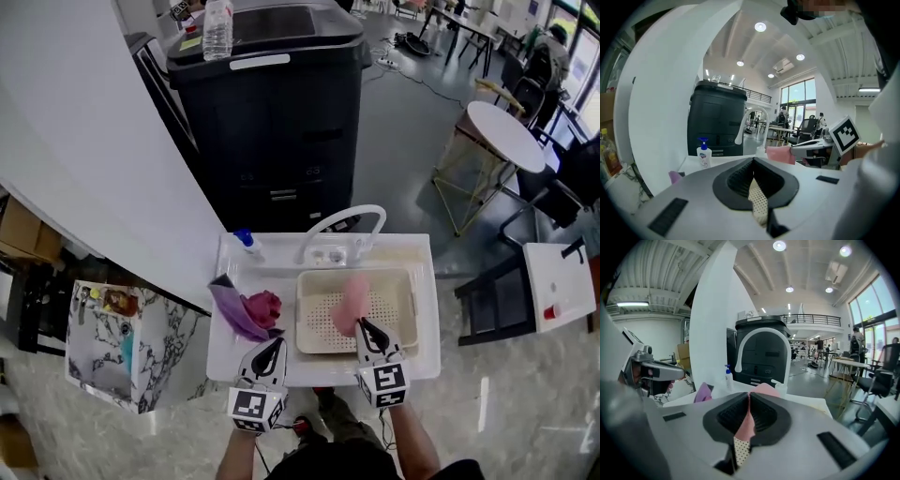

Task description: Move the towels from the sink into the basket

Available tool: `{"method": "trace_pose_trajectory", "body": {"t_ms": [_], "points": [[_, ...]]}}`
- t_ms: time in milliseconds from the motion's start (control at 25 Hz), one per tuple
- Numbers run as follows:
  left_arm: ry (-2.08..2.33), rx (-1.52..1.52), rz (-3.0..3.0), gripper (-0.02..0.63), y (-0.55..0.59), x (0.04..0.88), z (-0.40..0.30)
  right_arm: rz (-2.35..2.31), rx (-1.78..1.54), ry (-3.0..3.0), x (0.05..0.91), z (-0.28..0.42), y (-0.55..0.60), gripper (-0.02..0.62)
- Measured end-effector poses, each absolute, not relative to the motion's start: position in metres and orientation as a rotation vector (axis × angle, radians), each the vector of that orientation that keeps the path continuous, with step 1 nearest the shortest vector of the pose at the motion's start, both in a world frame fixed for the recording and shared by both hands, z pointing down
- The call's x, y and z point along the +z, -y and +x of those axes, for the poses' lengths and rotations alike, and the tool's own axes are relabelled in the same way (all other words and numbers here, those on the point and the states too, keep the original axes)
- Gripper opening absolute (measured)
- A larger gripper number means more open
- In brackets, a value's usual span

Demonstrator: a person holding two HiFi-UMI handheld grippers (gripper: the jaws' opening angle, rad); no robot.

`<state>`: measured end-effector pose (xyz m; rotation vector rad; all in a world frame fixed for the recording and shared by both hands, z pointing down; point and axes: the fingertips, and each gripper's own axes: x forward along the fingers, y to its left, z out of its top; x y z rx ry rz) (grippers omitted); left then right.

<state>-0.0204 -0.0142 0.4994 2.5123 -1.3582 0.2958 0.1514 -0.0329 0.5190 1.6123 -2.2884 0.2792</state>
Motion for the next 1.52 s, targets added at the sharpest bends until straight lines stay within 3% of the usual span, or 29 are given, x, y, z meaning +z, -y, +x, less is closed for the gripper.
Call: {"method": "trace_pose_trajectory", "body": {"t_ms": [840,1240,1360,1520], "points": [[1.192,0.489,2.439,0.008,0.042,0.578,0.028,1.555,0.632,2.152,0.640,0.185,0.034,0.040],[1.192,0.506,2.392,0.008,0.038,0.592,0.030,1.527,0.650,2.165,0.650,0.185,0.032,0.046],[1.204,0.507,2.391,0.008,0.038,0.590,0.028,1.505,0.646,2.225,0.644,0.180,0.034,0.183],[1.224,0.500,2.396,0.008,0.038,0.583,0.027,1.505,0.622,2.274,0.633,0.179,0.038,0.206]]}}
